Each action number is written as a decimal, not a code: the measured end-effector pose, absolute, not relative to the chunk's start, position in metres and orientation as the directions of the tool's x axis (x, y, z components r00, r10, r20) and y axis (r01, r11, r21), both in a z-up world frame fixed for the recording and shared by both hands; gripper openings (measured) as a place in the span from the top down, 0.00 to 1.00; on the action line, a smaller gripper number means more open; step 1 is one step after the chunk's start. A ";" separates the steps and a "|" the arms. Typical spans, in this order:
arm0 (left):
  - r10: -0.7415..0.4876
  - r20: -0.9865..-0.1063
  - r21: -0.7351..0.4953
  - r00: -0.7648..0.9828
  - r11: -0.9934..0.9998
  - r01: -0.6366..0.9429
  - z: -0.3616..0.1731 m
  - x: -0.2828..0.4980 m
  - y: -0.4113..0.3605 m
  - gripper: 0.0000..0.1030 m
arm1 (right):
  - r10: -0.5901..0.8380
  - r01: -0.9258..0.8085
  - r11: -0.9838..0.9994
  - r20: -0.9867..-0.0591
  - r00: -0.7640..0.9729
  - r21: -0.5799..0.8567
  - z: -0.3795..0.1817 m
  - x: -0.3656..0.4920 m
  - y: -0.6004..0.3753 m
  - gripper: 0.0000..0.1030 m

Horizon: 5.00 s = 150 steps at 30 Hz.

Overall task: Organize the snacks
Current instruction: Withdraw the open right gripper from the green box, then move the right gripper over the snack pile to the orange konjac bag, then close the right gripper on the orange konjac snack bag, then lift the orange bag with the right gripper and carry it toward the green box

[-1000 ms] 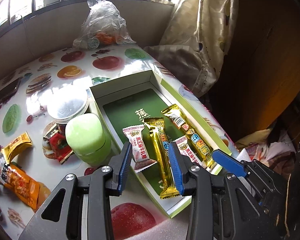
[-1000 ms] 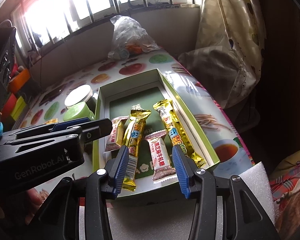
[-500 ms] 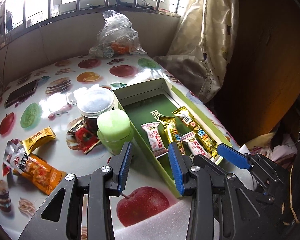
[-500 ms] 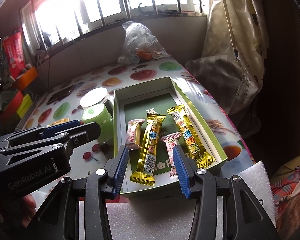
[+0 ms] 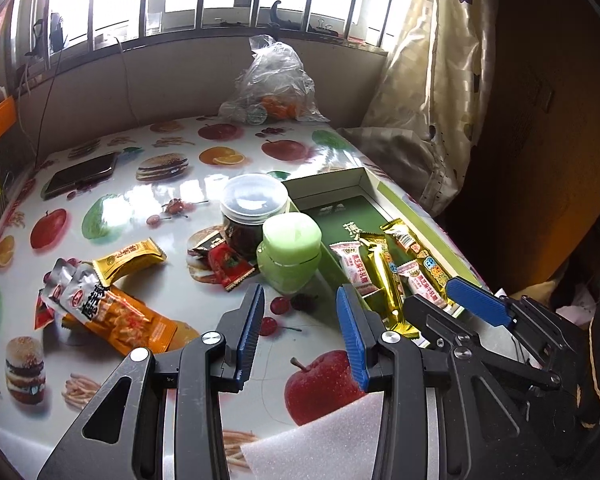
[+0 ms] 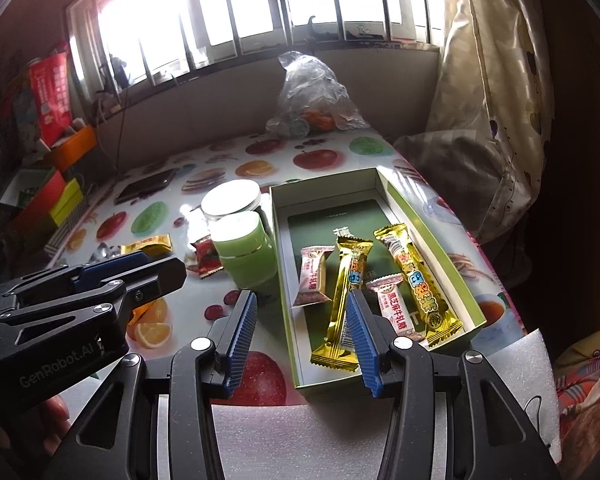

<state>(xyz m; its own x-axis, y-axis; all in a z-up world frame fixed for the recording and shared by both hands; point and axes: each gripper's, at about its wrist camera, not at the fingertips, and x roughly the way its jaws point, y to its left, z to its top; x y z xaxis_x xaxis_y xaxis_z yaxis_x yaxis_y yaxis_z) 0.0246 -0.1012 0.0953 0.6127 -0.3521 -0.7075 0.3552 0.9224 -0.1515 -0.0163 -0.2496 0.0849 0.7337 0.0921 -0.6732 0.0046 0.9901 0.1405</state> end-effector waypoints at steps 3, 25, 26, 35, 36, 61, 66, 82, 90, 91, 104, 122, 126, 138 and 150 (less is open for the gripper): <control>-0.340 -0.706 -0.154 0.621 0.930 0.334 0.095 0.022 -0.090 0.62 | 0.092 -0.004 0.991 -0.673 0.734 0.131 0.086 -0.015 -0.243 0.55; -0.155 -0.729 -0.145 0.667 0.987 0.070 0.071 0.022 0.027 0.62 | 0.215 -0.202 0.974 -0.681 0.700 0.100 0.077 0.016 -0.158 0.55; -0.147 -0.731 -0.146 0.666 0.988 0.058 0.069 0.023 0.032 0.62 | 0.222 -0.215 0.972 -0.683 0.696 0.098 0.075 0.018 -0.153 0.55; -0.099 -0.750 -0.162 0.654 0.986 -0.037 0.053 0.030 0.073 0.62 | 0.292 -0.319 0.942 -0.723 0.626 0.104 0.057 0.043 -0.114 0.55; -0.095 -0.753 -0.163 0.651 0.986 -0.044 0.052 0.031 0.076 0.62 | 0.300 -0.330 0.938 -0.726 0.619 0.106 0.055 0.046 -0.110 0.55; -0.055 -0.795 -0.183 0.604 0.971 -0.153 0.023 0.049 0.134 0.62 | 0.389 -0.531 0.841 -0.798 0.461 0.104 0.005 0.099 -0.035 0.40; -0.059 -0.799 -0.182 0.599 0.972 -0.147 0.021 0.052 0.133 0.62 | 0.364 -0.530 0.845 -0.807 0.464 0.075 0.004 0.100 -0.035 0.40; -0.063 -0.804 -0.181 0.591 0.973 -0.144 0.019 0.059 0.132 0.62 | 0.355 -0.486 0.869 -0.800 0.484 0.093 0.007 0.093 -0.056 0.64; -0.043 -0.802 -0.143 0.596 0.982 -0.122 0.022 0.073 0.128 0.62 | 0.337 -0.442 0.892 -0.794 0.506 0.097 0.009 0.084 -0.070 0.68; -0.043 -0.804 -0.140 0.593 0.983 -0.118 0.021 0.076 0.128 0.62 | 0.335 -0.439 0.894 -0.793 0.510 0.096 0.009 0.083 -0.072 0.69; -0.047 -0.802 -0.140 0.595 0.984 -0.112 0.015 0.096 0.128 0.62 | 0.340 -0.424 0.900 -0.780 0.525 0.106 0.012 0.075 -0.078 0.75; -0.050 -0.791 -0.172 0.610 0.975 -0.143 0.019 0.104 0.134 0.62 | 0.350 -0.419 0.900 -0.777 0.524 0.123 0.012 0.076 -0.080 0.75; -0.028 -0.786 -0.193 0.618 0.960 -0.202 0.025 0.116 0.143 0.62 | 0.351 -0.419 0.900 -0.777 0.523 0.124 0.012 0.076 -0.080 0.75; -0.010 -0.839 -0.184 0.544 0.946 -0.267 0.010 0.142 0.148 0.62 | 0.366 -0.418 0.897 -0.772 0.519 0.144 0.011 0.077 -0.082 0.74; 0.037 -0.839 -0.123 0.542 0.959 -0.256 0.006 0.143 0.147 0.62 | 0.366 -0.418 0.897 -0.772 0.520 0.144 0.012 0.077 -0.083 0.74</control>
